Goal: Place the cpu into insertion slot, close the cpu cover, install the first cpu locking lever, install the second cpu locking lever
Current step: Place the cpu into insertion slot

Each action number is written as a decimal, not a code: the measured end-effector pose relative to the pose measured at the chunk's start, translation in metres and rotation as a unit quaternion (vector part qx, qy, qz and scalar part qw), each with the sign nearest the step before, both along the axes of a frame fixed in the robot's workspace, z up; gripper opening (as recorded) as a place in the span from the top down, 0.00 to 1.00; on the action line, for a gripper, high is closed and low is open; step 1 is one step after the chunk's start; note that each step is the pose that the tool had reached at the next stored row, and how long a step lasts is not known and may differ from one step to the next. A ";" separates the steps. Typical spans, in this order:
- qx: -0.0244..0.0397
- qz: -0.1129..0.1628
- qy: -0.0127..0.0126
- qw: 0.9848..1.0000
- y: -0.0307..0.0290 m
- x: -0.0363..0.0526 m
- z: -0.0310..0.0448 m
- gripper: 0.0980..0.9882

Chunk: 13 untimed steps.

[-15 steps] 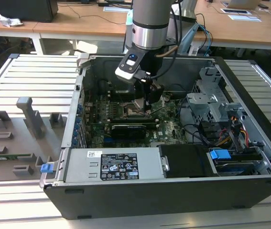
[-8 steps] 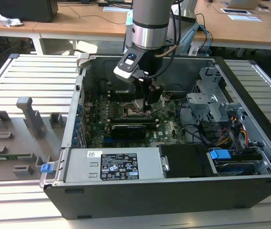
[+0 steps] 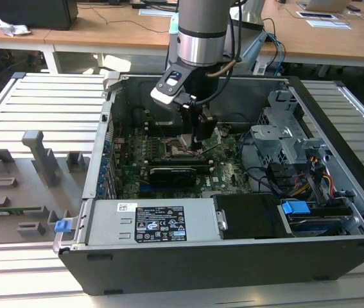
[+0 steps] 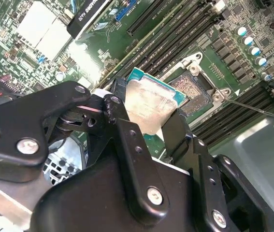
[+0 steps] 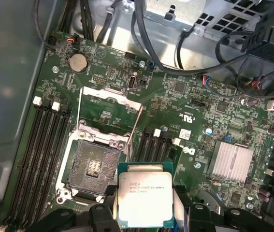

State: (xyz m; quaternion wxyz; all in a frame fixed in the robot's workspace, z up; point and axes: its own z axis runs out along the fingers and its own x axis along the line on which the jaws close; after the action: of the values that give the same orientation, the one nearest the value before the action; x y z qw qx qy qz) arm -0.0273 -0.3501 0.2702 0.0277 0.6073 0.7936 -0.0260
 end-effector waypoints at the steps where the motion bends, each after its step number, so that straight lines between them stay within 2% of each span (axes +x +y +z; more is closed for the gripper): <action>1: -0.001 -0.005 0.000 1.000 0.0000 0.0000 0.0000 0.50; 6: -0.005 -0.021 0.000 1.000 0.0000 0.0000 -0.0001 0.50; 13: -0.010 -0.049 0.000 0.999 0.0000 0.0000 -0.0001 0.50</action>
State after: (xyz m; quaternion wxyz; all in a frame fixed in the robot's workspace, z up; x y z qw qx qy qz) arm -0.0273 -0.3500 0.2701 0.0324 0.6453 0.7624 -0.0351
